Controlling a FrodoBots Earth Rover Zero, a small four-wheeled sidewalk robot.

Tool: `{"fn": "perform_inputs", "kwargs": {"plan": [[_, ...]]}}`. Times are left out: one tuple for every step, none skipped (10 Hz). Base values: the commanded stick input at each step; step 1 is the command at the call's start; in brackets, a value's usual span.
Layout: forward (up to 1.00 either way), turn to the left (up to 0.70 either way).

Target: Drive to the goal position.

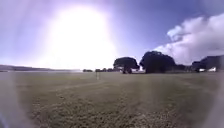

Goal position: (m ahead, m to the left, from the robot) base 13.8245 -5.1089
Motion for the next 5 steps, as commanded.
{"fn": "perform_inputs", "kwargs": {"plan": [[0.70, -0.14], [0.70, -0.14], [0.70, -0.14], [0.70, -0.14], [0.70, -0.14]]}}
